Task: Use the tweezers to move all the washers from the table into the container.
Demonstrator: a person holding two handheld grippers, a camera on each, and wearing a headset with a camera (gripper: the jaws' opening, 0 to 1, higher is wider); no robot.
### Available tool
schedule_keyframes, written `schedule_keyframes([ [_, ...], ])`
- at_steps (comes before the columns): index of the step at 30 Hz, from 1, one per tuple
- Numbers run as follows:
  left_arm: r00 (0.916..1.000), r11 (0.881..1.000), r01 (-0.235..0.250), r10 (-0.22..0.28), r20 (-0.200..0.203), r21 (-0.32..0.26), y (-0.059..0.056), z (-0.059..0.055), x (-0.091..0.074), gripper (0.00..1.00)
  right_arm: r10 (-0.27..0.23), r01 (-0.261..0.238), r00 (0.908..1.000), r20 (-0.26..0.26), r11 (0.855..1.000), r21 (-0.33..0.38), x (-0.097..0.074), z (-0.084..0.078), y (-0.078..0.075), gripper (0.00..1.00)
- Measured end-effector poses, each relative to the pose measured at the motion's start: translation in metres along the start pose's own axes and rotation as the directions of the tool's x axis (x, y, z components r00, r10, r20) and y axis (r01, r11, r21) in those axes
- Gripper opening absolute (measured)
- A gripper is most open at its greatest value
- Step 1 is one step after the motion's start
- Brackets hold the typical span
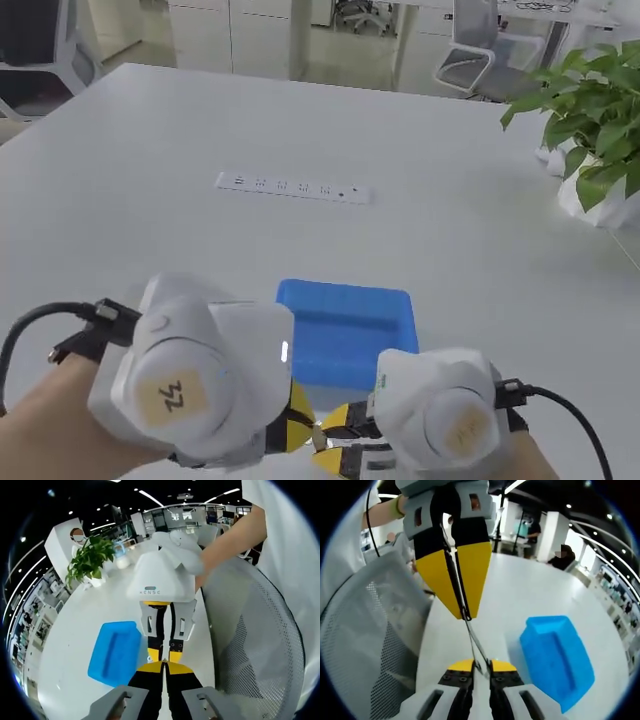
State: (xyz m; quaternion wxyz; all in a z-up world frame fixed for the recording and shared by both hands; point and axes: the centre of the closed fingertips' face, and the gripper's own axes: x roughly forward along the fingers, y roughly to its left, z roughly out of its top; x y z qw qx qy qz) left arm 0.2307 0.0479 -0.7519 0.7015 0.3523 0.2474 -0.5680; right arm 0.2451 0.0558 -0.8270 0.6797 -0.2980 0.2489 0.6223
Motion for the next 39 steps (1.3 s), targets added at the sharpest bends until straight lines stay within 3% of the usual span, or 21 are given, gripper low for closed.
schedule_keyframes([
  [15,0.9974,0.997,0.07,-0.07,-0.018,-0.034,0.015,0.0,0.007,0.0,0.013,-0.013,0.9999,-0.002,0.998,0.064,0.003,-0.006,-0.003,0.1],
  [19,0.9936,0.993,0.11,-0.111,-0.024,-0.035,0.018,0.002,0.008,0.0,0.023,-0.024,0.9997,0.004,0.996,0.09,0.002,-0.006,-0.005,0.12],
  [30,0.9831,0.983,0.176,-0.178,-0.044,-0.05,0.021,0.005,0.013,0.0,0.044,-0.06,0.9953,0.086,0.981,0.182,-0.013,0.007,-0.012,0.16],
  [39,0.9797,0.98,0.191,-0.193,-0.052,-0.046,0.018,0.005,0.015,0.0,0.066,-0.073,0.9963,0.055,0.986,0.148,-0.011,0.006,-0.01,0.14],
])
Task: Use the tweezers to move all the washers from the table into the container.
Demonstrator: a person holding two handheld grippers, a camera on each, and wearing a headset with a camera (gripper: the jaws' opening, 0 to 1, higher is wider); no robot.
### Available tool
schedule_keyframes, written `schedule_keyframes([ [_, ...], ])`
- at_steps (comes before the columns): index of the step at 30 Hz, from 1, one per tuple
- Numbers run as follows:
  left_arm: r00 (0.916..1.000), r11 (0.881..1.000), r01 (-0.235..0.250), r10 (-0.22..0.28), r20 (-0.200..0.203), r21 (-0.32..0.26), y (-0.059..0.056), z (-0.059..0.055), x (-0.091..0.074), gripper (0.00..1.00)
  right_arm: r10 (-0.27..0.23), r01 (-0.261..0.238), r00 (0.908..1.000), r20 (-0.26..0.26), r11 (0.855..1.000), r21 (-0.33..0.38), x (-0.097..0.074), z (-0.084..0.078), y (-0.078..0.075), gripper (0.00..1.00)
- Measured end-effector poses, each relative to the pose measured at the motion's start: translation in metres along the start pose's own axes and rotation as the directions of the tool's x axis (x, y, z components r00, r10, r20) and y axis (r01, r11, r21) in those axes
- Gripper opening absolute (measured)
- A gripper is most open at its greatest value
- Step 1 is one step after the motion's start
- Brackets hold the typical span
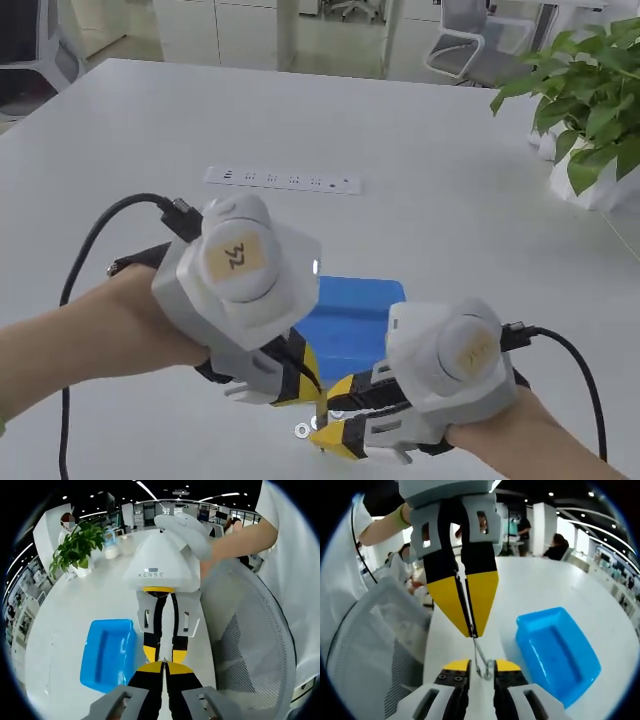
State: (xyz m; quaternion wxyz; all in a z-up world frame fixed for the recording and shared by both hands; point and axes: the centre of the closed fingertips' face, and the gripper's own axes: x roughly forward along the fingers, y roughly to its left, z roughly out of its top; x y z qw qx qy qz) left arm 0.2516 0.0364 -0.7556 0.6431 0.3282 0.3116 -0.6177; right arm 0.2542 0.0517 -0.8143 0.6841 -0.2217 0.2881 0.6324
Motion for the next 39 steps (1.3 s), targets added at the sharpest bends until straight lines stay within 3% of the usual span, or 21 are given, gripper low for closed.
schedule_keyframes([
  [4,1.0,1.0,0.005,-0.005,0.003,0.004,-0.001,0.003,0.002,0.0,0.0,0.0,1.0,0.008,1.0,0.0,-0.001,0.003,0.0,0.13],
  [8,0.9999,1.0,-0.01,0.009,0.011,0.008,0.0,0.003,0.003,0.0,0.01,-0.01,0.9999,-0.002,1.0,-0.008,0.001,0.002,0.002,0.05],
  [13,0.9969,0.998,-0.049,0.051,0.059,-0.038,0.001,0.0,0.001,0.0,0.005,-0.005,1.0,-0.001,1.0,-0.005,0.002,0.001,0.001,0.04],
  [16,0.9883,0.988,-0.087,0.101,0.114,-0.128,0.003,-0.002,-0.005,0.06,-0.003,0.003,1.0,0.001,1.0,0.002,0.003,0.002,0.0,0.04],
  [19,0.9795,0.974,-0.114,0.143,0.141,-0.196,0.003,-0.007,-0.011,0.16,-0.01,0.01,0.9999,0.01,1.0,0.025,0.002,0.002,-0.001,0.03],
  [22,0.9611,0.947,-0.152,0.208,0.182,-0.283,0.002,-0.014,-0.019,0.25,-0.022,0.021,0.9996,0.016,0.999,0.046,0.001,0.001,-0.002,0.03],
  [24,0.9388,0.915,-0.169,0.263,0.223,-0.366,-0.001,-0.018,-0.024,0.33,-0.028,0.026,0.9993,0.024,0.998,0.061,0.001,0.001,-0.003,0.03],
  [26,0.9223,0.885,-0.185,0.306,0.236,-0.426,-0.005,-0.024,-0.027,0.41,-0.034,0.032,0.9989,0.031,0.996,0.078,0.0,0.001,-0.004,0.03],
  [28,0.91,0.863,-0.201,0.34,0.238,-0.464,-0.009,-0.028,-0.029,0.48,-0.048,0.043,0.9979,0.043,0.992,0.116,0.0,0.001,-0.006,0.03],
  [30,0.8828,0.83,-0.229,0.397,0.251,-0.509,-0.012,-0.032,-0.032,0.56,-0.061,0.051,0.9966,0.056,0.985,0.162,-0.002,0.0,-0.008,0.03],
  [31,0.8693,0.807,-0.227,0.42,0.261,-0.545,-0.015,-0.033,-0.034,0.59,-0.065,0.055,0.9963,0.057,0.983,0.176,-0.002,0.0,-0.008,0.03],
  [32,0.8637,0.799,-0.227,0.43,0.263,-0.557,-0.016,-0.033,-0.035,0.61,-0.068,0.057,0.996,0.058,0.983,0.177,-0.003,-0.001,-0.009,0.03],
  [33,0.8423,0.777,-0.245,0.467,0.269,-0.58,-0.016,-0.036,-0.038,0.63,-0.073,0.06,0.9955,0.061,0.98,0.189,-0.004,-0.002,-0.01,0.03],
  [36,0.7972,0.726,-0.259,0.533,0.283,-0.638,-0.018,-0.04,-0.044,0.69,-0.086,0.069,0.9942,0.066,0.973,0.219,-0.007,-0.004,-0.011,0.03],
  [37,0.7758,0.697,-0.258,0.562,0.287,-0.669,-0.018,-0.042,-0.046,0.7,-0.09,0.072,0.9934,0.071,0.971,0.229,-0.009,-0.004,-0.012,0.03],
  [39,0.7469,0.668,-0.268,0.599,0.288,-0.694,-0.018,-0.045,-0.05,0.75,-0.087,0.062,0.9924,0.088,0.966,0.252,-0.012,-0.002,-0.011,0.03],
])
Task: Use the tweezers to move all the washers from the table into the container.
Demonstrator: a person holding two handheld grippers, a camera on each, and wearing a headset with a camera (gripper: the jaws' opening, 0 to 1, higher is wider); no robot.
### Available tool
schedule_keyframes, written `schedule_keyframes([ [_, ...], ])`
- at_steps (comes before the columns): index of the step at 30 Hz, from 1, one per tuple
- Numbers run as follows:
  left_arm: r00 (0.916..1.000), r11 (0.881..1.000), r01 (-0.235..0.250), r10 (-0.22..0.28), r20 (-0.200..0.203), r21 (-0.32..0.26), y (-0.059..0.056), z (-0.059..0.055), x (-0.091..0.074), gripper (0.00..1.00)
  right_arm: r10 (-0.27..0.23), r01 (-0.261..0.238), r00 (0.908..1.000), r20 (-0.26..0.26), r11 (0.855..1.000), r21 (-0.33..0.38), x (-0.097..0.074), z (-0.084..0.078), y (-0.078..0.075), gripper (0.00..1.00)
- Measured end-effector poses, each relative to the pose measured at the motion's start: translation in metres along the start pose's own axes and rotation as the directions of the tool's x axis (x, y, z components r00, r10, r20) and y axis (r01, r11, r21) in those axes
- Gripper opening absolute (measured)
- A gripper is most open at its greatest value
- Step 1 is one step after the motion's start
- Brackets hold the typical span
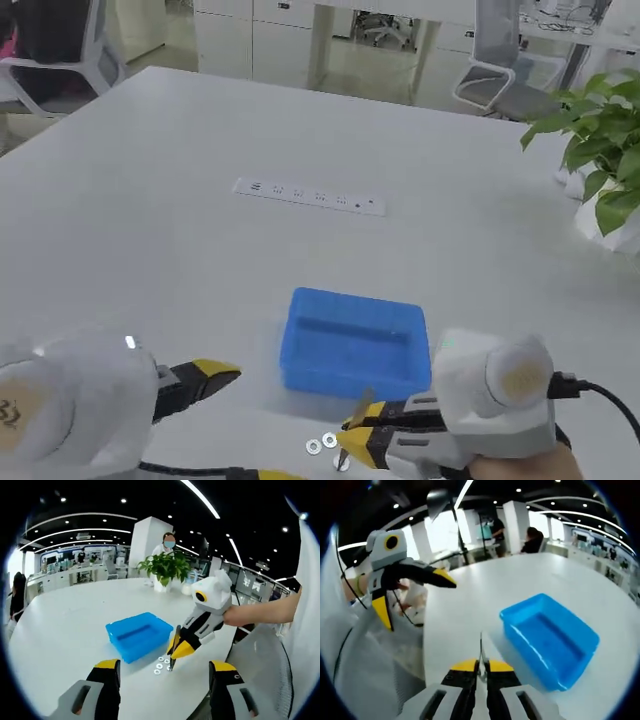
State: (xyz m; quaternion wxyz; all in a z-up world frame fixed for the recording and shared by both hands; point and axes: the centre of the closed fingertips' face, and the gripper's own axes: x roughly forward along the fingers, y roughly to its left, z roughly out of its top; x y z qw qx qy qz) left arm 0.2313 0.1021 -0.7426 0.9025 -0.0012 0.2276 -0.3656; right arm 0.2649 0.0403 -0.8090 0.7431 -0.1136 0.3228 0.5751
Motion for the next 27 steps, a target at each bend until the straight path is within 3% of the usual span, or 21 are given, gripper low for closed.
schedule_keyframes([
  [4,0.9974,0.998,-0.065,0.064,0.033,0.009,0.003,-0.002,-0.008,0.82,0.0,0.0,0.9999,0.016,1.0,0.019,-0.005,0.002,0.0,0.03],
  [8,0.9877,0.992,-0.127,0.127,0.091,-0.009,0.005,0.001,-0.015,0.89,-0.007,0.005,0.9992,0.04,0.999,0.051,-0.009,0.005,-0.002,0.03],
  [12,0.9773,0.983,-0.184,0.182,0.107,0.006,0.009,0.0,-0.019,0.98,-0.013,0.009,0.998,0.062,0.997,0.078,-0.014,0.01,-0.005,0.03],
  [16,0.9664,0.972,-0.23,0.222,0.129,0.045,0.013,0.002,-0.019,0.99,-0.022,0.014,0.9965,0.081,0.995,0.098,-0.021,0.017,-0.009,0.03],
  [20,0.9653,0.967,-0.243,0.232,0.12,0.083,0.014,-0.002,-0.016,0.99,-0.033,0.021,0.9945,0.1,0.993,0.118,-0.03,0.024,-0.017,0.03],
  [22,0.9674,0.969,-0.231,0.219,0.127,0.084,0.012,0.0,-0.015,0.99,-0.044,0.029,0.9922,0.117,0.991,0.13,-0.035,0.029,-0.022,0.03],
  [27,0.9641,0.979,-0.198,0.184,0.191,0.054,0.007,0.01,-0.015,0.99,-0.079,0.058,0.9865,0.144,0.988,0.147,-0.046,0.042,-0.034,0.03],
])
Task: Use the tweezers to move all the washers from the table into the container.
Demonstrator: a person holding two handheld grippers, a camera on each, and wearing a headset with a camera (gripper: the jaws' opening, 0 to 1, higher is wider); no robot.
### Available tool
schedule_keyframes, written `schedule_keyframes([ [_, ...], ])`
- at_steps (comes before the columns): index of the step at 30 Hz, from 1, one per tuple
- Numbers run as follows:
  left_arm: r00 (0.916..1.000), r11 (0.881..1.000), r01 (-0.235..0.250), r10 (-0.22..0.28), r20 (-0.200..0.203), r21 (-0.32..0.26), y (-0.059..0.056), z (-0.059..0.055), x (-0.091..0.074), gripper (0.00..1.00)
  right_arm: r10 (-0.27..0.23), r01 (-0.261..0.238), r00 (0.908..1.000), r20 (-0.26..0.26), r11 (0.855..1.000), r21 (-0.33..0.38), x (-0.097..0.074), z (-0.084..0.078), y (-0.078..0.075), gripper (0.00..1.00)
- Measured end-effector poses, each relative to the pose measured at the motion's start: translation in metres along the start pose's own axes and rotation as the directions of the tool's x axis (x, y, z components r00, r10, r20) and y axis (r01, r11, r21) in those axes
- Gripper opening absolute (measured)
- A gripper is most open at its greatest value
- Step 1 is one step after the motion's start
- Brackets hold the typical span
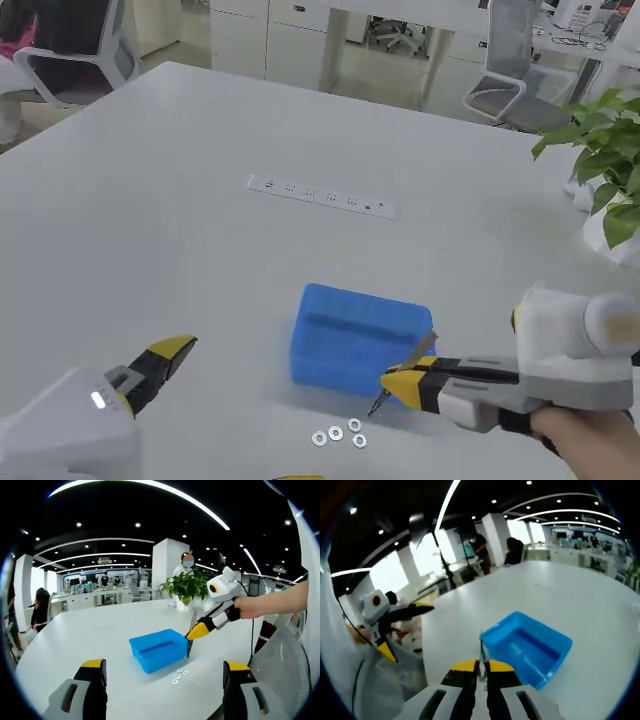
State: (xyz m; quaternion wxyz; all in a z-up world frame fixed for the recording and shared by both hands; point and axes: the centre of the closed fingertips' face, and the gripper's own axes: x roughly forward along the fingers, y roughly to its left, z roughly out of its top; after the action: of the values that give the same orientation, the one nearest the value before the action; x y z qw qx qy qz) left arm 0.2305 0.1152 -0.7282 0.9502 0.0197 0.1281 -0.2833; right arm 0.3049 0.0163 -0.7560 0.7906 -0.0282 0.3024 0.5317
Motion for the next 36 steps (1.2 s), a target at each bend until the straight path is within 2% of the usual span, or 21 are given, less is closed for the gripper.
schedule_keyframes([
  [6,0.9996,0.999,-0.001,0.002,0.028,-0.045,0.001,0.004,0.0,0.99,-0.035,0.034,0.9988,0.034,0.999,0.032,0.0,0.015,-0.014,0.03],
  [12,0.9989,0.999,-0.007,0.009,0.046,-0.054,0.003,0.007,-0.001,0.99,-0.085,0.083,0.9958,0.035,0.995,0.059,0.003,0.021,-0.033,0.03],
  [18,0.9984,0.998,-0.017,0.02,0.053,-0.06,0.005,0.008,-0.002,0.97,-0.158,0.156,0.9872,0.022,0.985,0.077,0.007,0.024,-0.052,0.03],
  [22,0.9985,0.999,-0.023,0.025,0.049,-0.045,0.005,0.007,-0.003,0.96,-0.21,0.21,0.9776,0.0,0.975,0.08,0.01,0.022,-0.066,0.03],
  [27,0.9982,0.999,-0.028,0.029,0.052,-0.03,0.005,0.008,-0.003,0.96,-0.24,0.242,0.9703,-0.03,0.967,0.081,0.015,0.014,-0.076,0.03],
  [28,0.9982,0.999,-0.029,0.031,0.051,-0.024,0.005,0.008,-0.003,0.96,-0.255,0.258,0.966,-0.041,0.963,0.075,0.016,0.011,-0.08,0.03],
  [36,0.9979,0.999,-0.045,0.046,0.045,-0.022,0.01,0.007,-0.004,0.95,-0.264,0.27,0.9611,-0.081,0.96,0.07,0.028,0.002,-0.098,0.03],
])
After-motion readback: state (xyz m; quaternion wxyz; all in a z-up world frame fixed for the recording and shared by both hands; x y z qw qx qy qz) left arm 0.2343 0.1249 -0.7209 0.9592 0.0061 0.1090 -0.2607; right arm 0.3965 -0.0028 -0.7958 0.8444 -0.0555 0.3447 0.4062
